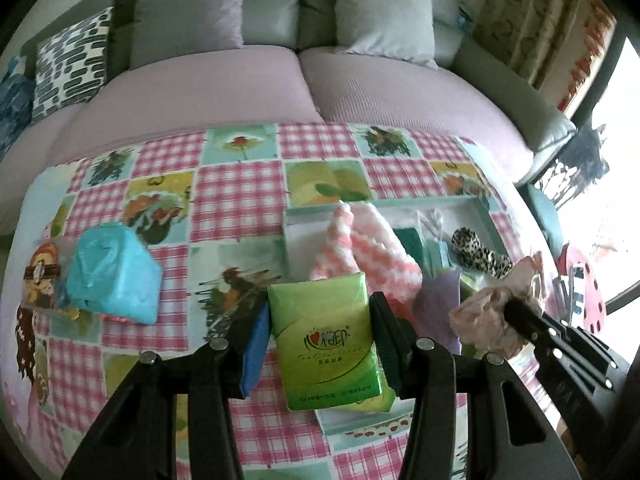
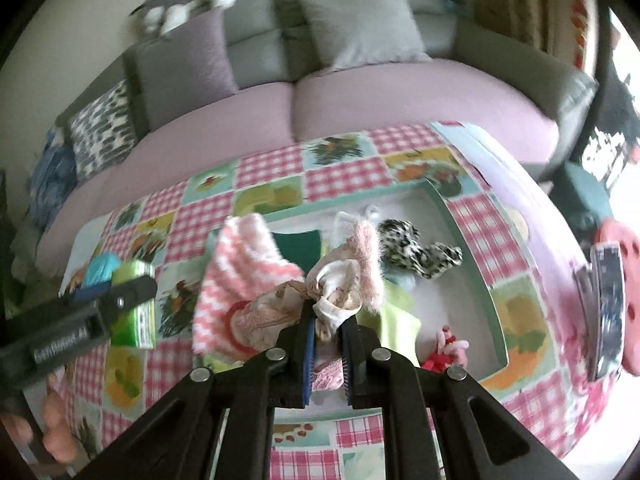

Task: Organize soft objects
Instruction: 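Carry the tissue pack in the left tool and scrunchie in the right tool over the tray, then open the left tool to drop the tissue pack while the right tool releases the scrunchie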

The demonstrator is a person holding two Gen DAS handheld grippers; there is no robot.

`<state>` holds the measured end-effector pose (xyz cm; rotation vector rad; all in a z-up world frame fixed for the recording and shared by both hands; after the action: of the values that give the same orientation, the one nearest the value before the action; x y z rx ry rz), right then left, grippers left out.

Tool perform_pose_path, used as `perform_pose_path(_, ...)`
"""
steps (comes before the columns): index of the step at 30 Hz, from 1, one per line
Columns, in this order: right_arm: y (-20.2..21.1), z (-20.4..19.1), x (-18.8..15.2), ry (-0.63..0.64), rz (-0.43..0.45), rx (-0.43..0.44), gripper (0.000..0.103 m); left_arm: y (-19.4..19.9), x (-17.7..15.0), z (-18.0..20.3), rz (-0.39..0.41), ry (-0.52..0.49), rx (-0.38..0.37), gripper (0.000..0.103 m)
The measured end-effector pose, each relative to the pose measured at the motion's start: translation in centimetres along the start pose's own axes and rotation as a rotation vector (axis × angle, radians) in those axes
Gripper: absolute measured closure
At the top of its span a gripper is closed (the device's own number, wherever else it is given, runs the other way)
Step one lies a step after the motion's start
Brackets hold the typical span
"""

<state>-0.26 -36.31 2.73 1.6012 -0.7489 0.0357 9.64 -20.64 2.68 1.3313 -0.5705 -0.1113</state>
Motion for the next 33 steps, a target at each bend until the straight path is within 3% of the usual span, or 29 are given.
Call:
perform_pose_path(9, -0.1, 3.5, 1.8, -0.152, 0.062, -0.051, 0.091, -2.7, 1.5, 1.5, -0.011, -0.017, -0.019, 0.053)
perform_pose_path(16, -1.1, 3.3, 2.9, -0.176, 0.080, -0.019, 0.090, -4.0, 3.0, 3.2, -0.004, -0.045, -0.054, 0.053)
perform_pose_path(33, -8.1, 5.1, 3.1, -0.208, -0.045, -0.015, 0.090, -8.9, 3.2, 4.5, -0.079, -0.065, -0.088, 0.052)
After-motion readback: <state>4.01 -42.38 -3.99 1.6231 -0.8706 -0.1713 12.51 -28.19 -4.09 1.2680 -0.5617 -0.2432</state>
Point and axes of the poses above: each gripper's, at about its wrist camera, not at the fingertips, and y roughly against the way its jaws point, z to its right, x to its top, the point moved 6 cm from there along -y, roughly the way its jaws point, and after that the axes turned 11 degrees about -z, right-handed, at the moved point
